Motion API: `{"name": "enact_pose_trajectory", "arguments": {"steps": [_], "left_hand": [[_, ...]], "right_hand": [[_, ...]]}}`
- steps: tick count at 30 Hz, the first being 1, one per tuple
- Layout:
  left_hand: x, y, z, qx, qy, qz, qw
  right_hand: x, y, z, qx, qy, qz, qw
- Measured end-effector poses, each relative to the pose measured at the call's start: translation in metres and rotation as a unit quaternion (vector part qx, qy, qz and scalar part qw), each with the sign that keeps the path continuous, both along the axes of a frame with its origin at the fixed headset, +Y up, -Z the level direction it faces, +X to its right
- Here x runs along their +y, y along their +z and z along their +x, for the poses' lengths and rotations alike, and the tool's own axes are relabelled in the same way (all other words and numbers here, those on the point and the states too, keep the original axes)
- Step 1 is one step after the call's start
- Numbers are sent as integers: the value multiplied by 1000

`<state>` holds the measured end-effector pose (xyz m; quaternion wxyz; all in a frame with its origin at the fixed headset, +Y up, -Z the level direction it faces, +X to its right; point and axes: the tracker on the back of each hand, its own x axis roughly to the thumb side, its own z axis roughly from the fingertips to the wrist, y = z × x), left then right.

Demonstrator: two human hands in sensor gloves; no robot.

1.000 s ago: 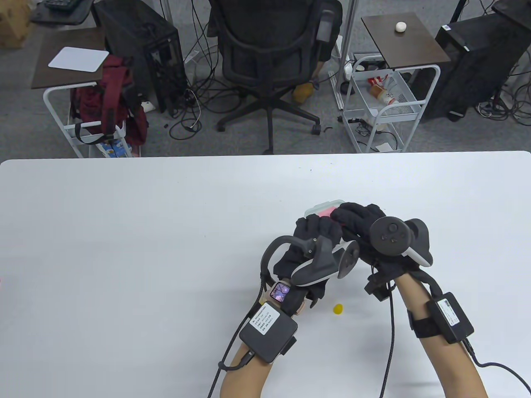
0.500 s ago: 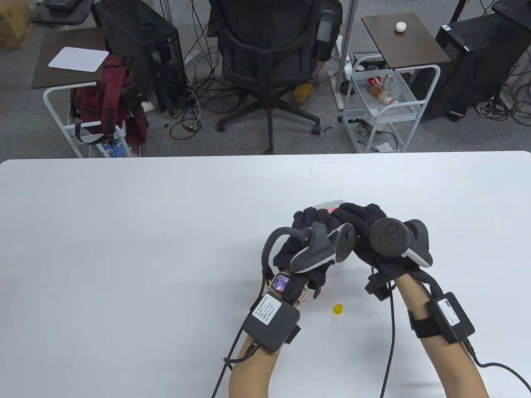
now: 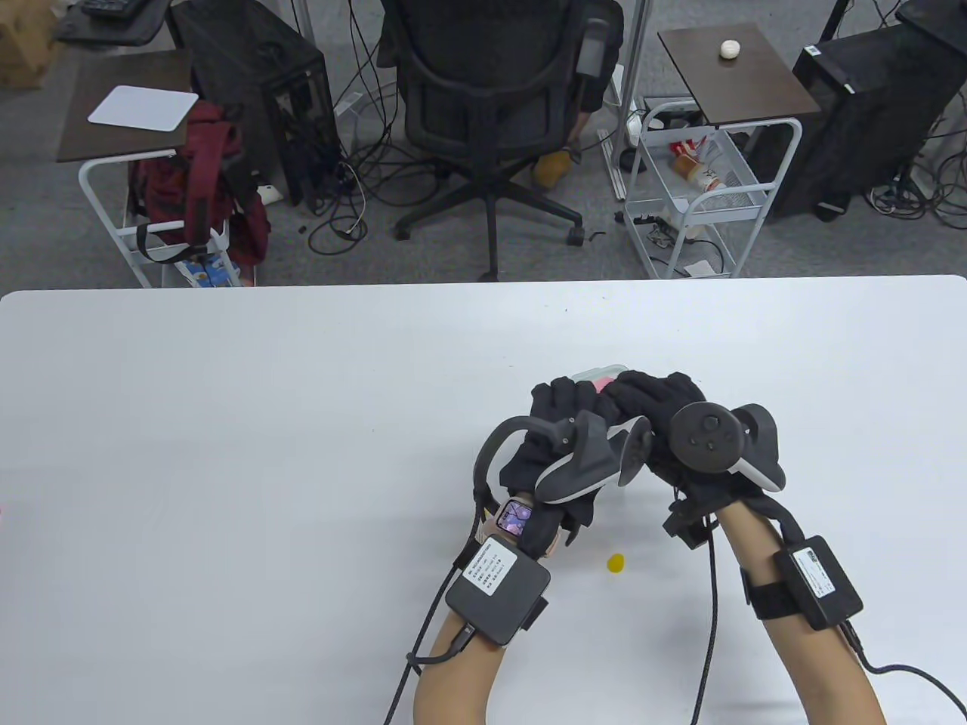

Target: Squeeze liquid glue on card and attach to container

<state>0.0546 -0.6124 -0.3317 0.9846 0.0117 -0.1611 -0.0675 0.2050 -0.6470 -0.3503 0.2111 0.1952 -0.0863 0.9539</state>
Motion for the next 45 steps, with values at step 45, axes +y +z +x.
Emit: {"name": "enact_pose_trajectory", "arguments": {"steps": [45], "left_hand": [[3,-3,-6,-20,28,-18,999]], "right_hand": [[-2,5,-6,-11,2,15,1000]]}}
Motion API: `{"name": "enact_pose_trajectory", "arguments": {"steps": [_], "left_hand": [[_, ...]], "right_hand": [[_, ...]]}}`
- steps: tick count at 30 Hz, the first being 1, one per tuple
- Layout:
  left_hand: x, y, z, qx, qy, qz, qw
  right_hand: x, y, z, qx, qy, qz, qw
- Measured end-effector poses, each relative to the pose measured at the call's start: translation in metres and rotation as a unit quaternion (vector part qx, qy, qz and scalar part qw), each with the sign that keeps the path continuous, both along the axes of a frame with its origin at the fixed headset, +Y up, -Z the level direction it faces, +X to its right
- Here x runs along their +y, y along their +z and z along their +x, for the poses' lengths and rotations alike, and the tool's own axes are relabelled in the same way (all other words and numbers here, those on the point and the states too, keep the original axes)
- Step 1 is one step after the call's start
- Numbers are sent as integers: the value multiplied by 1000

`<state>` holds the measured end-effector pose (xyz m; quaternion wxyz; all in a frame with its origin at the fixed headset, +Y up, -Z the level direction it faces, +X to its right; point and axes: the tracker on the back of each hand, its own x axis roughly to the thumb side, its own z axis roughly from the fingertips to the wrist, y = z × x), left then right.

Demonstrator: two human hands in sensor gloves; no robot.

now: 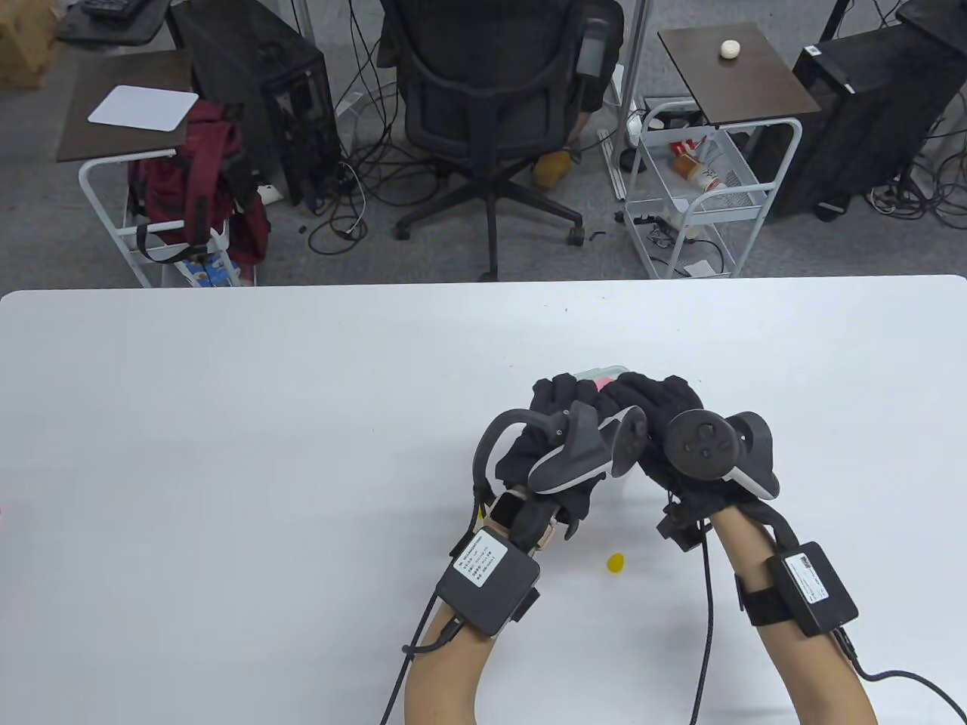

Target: Squeeze liquid glue on card and attach to container

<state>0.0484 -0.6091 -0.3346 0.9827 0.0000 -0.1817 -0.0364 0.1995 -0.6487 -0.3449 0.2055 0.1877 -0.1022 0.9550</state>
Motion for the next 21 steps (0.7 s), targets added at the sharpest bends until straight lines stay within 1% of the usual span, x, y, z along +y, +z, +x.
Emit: {"name": "enact_pose_trajectory", "arguments": {"steps": [3,5,7,9,12,13,14,15,16,18,21], "left_hand": [[-1,3,-4,-16,21,-1,1000],[-1,10,-3,-34,22,3,999],[-2,18,-1,-45,-7,21,999],[-2,20,0,-45,-29,39,998],[-1,17,1,-35,-19,30,999],[-2,13,2,-24,-26,18,999],[-2,9,2,-14,-33,20,999],[-1,7,2,-10,-29,22,999],[2,4,2,-4,-12,8,1000],[3,2,2,0,1,-6,1000],[3,4,1,-8,-5,-2,1000]], "right_hand": [[0,1,-1,-5,5,3,1000],[0,1,-1,-4,7,0,1000],[0,1,0,-2,-1,-2,1000],[-1,2,0,0,-2,-2,1000],[0,2,0,0,2,-1,1000],[-1,1,0,0,2,-1,1000],[-1,1,0,1,3,-1,1000],[-1,1,0,1,3,0,1000],[-1,1,0,1,2,0,1000],[-1,2,0,2,-1,2,1000],[-1,2,-1,0,0,2,1000]]}}
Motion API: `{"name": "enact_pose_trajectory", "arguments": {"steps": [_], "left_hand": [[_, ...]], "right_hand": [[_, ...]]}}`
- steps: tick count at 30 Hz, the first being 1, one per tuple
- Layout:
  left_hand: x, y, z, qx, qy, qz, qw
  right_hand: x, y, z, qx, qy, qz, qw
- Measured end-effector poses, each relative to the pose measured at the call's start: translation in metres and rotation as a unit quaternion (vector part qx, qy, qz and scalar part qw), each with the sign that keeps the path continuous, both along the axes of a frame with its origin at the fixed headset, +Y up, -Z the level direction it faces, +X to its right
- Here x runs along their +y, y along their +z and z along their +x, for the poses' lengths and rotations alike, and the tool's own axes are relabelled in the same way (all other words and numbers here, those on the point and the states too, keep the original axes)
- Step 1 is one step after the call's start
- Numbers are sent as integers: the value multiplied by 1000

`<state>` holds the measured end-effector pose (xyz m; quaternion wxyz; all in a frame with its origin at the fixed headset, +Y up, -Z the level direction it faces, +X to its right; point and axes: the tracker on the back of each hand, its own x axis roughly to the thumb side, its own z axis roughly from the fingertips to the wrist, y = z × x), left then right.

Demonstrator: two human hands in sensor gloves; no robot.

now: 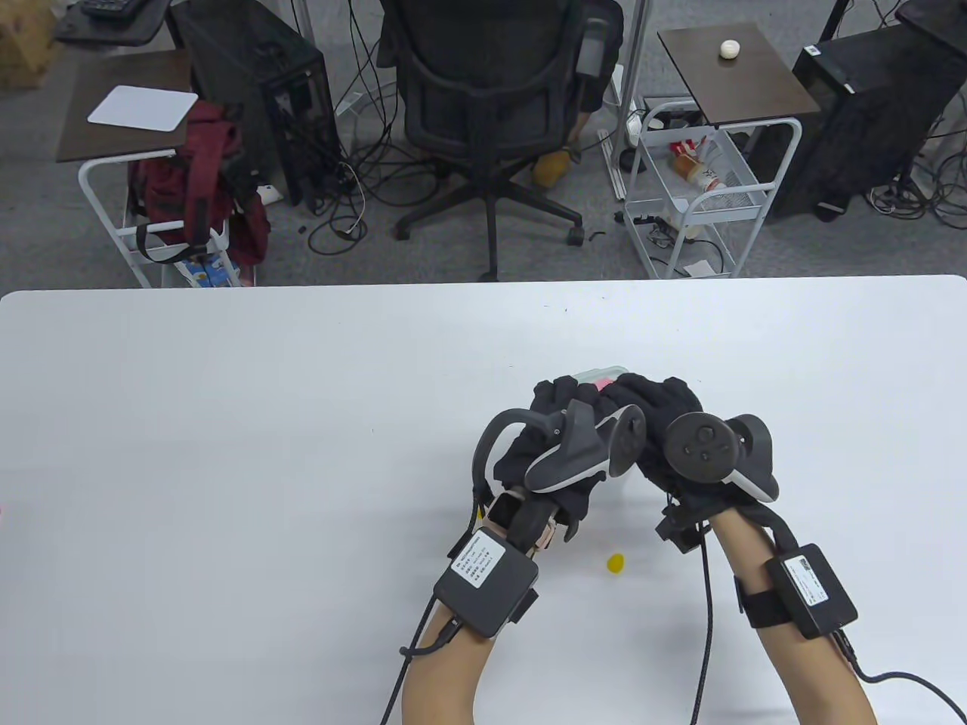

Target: Squeeze liquid glue on card and attach to container

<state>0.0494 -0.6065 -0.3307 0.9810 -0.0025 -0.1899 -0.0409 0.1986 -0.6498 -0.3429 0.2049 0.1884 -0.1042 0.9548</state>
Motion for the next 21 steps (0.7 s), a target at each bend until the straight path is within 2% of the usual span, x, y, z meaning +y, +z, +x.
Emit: {"name": "enact_pose_trajectory", "arguments": {"steps": [6,10,13,16,21], "left_hand": [[0,10,-1,-25,3,5,1000],[-1,17,-1,-32,-25,25,999],[-1,14,-1,-24,-8,21,999],[-4,9,2,-4,-40,27,999],[0,3,4,11,-17,11,1000]], "right_hand": [[0,0,0,-1,-1,-1,1000],[-1,1,-1,2,-4,-2,1000],[-1,1,0,1,-3,0,1000],[-1,1,0,2,-7,3,1000],[-2,1,1,6,-15,4,1000]]}}
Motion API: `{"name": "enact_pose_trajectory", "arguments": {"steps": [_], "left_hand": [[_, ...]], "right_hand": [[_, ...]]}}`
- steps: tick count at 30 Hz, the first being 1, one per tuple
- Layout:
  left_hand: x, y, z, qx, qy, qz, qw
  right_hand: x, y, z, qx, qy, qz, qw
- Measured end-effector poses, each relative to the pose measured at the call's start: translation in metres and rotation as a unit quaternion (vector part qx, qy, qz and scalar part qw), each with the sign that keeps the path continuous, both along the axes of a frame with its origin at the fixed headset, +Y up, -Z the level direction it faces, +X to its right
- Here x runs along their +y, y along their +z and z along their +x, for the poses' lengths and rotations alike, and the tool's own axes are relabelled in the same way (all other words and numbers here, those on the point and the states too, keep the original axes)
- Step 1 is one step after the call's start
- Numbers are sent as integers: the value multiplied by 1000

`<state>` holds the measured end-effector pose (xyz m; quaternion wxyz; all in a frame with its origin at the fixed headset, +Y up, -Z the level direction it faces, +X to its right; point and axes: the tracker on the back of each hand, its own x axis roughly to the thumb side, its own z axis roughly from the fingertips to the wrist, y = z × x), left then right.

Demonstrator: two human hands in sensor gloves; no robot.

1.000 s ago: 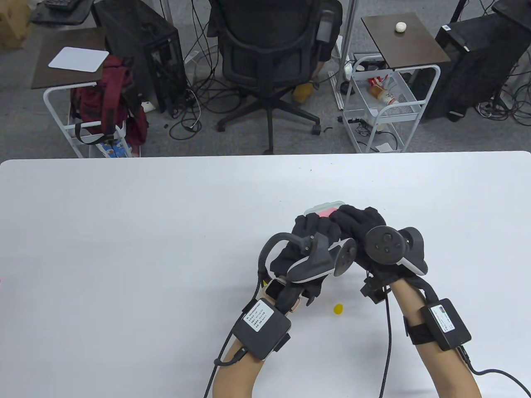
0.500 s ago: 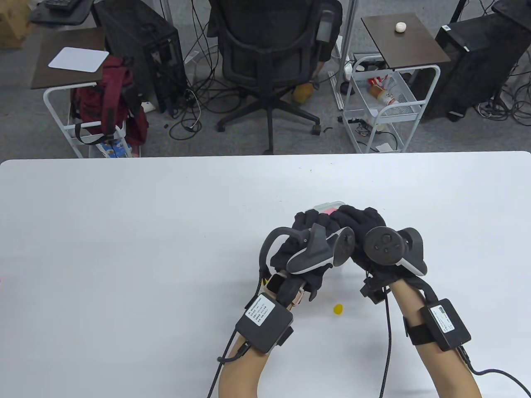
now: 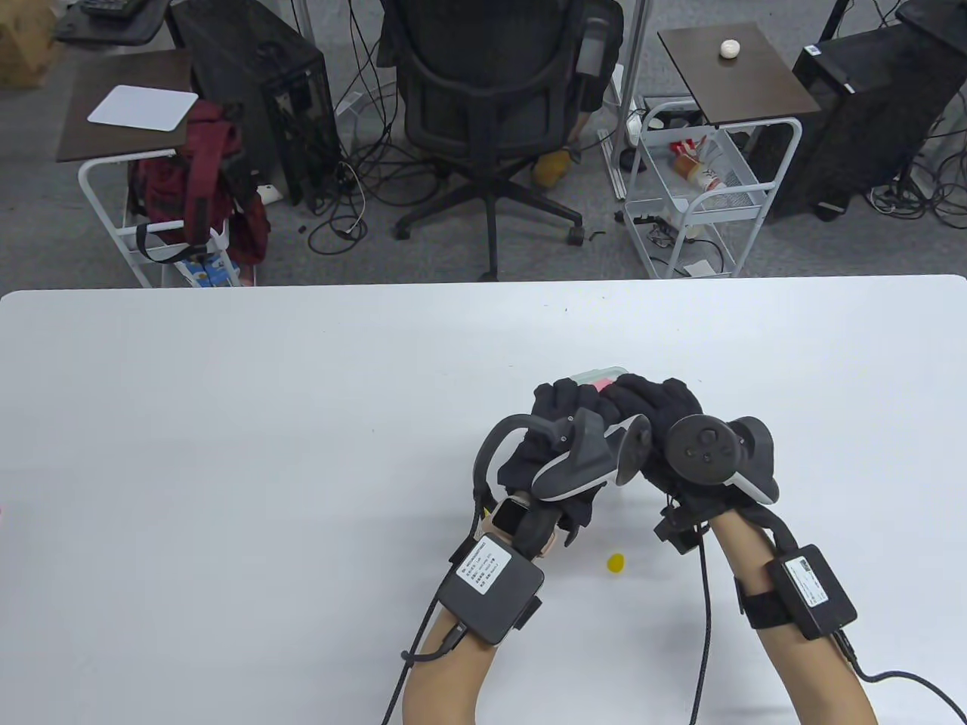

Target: Squeeze liquid glue on card and attach to container

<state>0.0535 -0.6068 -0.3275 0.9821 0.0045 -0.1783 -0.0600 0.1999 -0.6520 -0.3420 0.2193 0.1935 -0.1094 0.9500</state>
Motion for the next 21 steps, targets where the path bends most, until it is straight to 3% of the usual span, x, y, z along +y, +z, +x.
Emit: {"name": "enact_pose_trajectory", "arguments": {"steps": [6,12,21], "left_hand": [[0,4,-6,-21,40,-20,999],[-4,16,-5,-35,15,23,999],[-3,-2,-3,7,18,12,1000]], "right_hand": [[0,0,0,-3,7,0,1000],[0,1,-1,-5,8,2,1000],[-1,1,-2,-6,6,8,1000]]}}
